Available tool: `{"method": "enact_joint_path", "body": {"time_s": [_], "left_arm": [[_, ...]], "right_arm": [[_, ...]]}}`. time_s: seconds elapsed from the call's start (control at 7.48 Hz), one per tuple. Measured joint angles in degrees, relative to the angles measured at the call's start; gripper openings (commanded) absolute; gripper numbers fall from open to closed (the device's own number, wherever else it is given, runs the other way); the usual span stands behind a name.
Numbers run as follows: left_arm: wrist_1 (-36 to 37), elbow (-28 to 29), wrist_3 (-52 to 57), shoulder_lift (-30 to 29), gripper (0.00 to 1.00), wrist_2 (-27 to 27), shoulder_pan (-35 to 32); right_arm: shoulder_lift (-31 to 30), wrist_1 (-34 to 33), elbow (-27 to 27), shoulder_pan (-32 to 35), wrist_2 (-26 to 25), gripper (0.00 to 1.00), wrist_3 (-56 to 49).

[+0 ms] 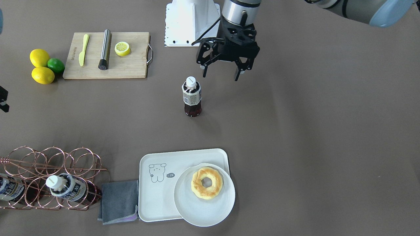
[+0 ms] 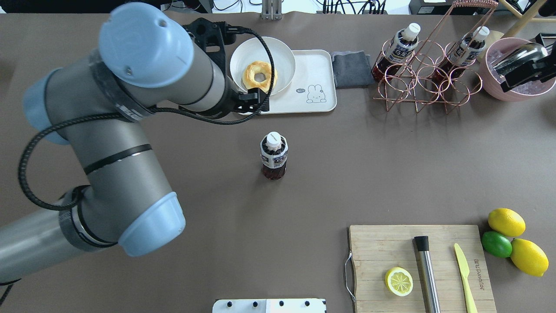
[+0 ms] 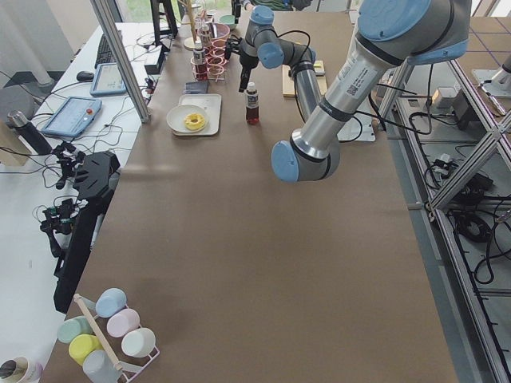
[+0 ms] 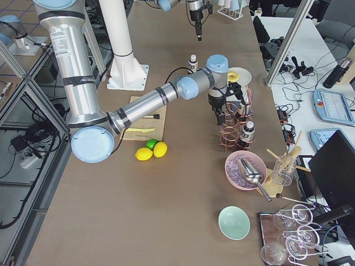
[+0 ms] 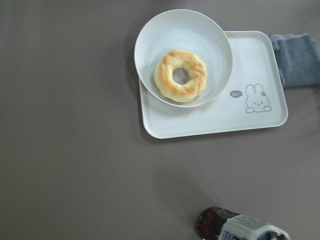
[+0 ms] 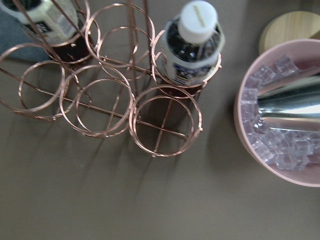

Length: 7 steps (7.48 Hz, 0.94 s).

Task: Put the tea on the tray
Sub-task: 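Grasp the tea bottle cap with the left gripper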

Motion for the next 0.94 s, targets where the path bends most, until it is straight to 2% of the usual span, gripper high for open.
{"method": "enact_joint_path", "body": {"time_s": [0.13, 0.4, 0.8, 0.94], "left_arm": [[-0.01, 2.24, -3.88, -2.74, 0.99, 3.96, 2.71], [-0.18, 4.34, -9.02, -5.13, 0.99, 8.44, 5.77], [-0.08, 6.0, -10.09, -5.23, 0.95, 17.44, 11.55], [-0.07, 6.54, -10.34, -5.1, 0.88, 19.56, 12.33]], "right_arm": [[-2.37, 0.1, -0.32, 2.16, 0.75, 1.0, -3.13], [-5.32, 1.17, -2.34, 5.76, 1.56, 1.0, -8.33], [-8.57, 17.33, -12.98, 9.55, 3.97, 1.0, -9.97], [-8.75, 19.57, -14.61, 10.05, 4.24, 1.0, -9.99]]}}
